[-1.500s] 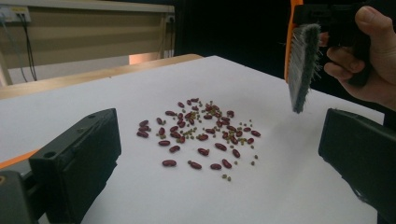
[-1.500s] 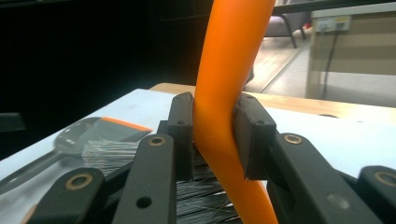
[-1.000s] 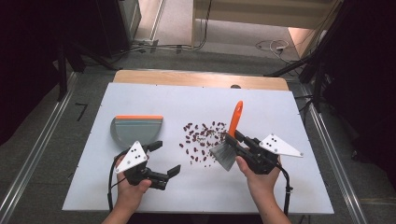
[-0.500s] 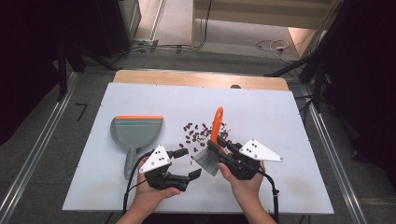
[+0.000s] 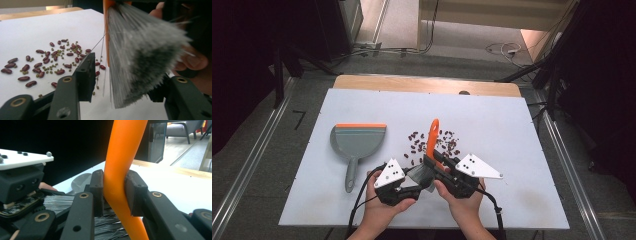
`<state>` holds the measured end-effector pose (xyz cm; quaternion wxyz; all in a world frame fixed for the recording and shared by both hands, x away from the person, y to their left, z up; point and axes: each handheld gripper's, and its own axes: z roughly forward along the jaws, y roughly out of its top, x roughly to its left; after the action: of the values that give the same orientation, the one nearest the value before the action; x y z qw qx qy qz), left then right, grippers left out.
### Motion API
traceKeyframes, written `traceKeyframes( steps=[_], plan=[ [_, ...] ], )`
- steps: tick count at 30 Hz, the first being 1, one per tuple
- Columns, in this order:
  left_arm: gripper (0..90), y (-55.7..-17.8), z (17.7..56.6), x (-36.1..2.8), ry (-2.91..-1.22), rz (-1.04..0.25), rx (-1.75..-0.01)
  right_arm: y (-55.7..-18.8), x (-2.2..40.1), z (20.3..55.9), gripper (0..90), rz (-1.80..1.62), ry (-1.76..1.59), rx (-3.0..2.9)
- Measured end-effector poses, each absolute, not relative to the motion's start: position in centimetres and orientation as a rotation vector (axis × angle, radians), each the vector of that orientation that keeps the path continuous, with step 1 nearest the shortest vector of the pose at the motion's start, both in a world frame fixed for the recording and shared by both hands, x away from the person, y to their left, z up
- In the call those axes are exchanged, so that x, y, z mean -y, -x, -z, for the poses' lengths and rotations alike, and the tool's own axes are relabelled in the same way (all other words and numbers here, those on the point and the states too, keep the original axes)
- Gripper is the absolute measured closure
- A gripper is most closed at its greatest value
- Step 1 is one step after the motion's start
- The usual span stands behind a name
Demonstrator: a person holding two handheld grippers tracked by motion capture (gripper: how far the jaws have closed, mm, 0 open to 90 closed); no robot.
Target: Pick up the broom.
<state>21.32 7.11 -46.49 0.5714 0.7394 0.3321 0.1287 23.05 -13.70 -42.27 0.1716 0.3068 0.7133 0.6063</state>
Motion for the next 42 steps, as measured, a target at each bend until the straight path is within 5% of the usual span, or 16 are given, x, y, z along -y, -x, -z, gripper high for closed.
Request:
traceKeyframes(
  steps=[14,19,23,29,42],
  plan=[
    [83.8,-21.3,46.5,-7.2,-1.748,-0.29,-0.768,-22.6,13.4,42.2,68.3,-1.708,-0.894,-1.993],
    [85.9,-21.4,46.5,-7.5,-1.759,-0.29,-0.77,-22.9,13.2,42.2,66.3,-1.707,-0.888,-2.013],
    [86.4,-21.7,46.5,-8.0,-1.756,-0.265,-0.764,-23.2,13.4,42.0,53.1,-1.724,-0.854,-2.052],
    [86.7,-22.1,46.3,-8.8,-1.772,-0.274,-0.759,-24.1,14.3,41.7,45.2,-1.753,-0.852,-2.127],
    [86.7,-22.6,45.4,-11.6,-1.764,-0.21,-0.65,-26.7,18.1,41.2,44.6,-1.855,-0.735,-2.331]
  ],
)
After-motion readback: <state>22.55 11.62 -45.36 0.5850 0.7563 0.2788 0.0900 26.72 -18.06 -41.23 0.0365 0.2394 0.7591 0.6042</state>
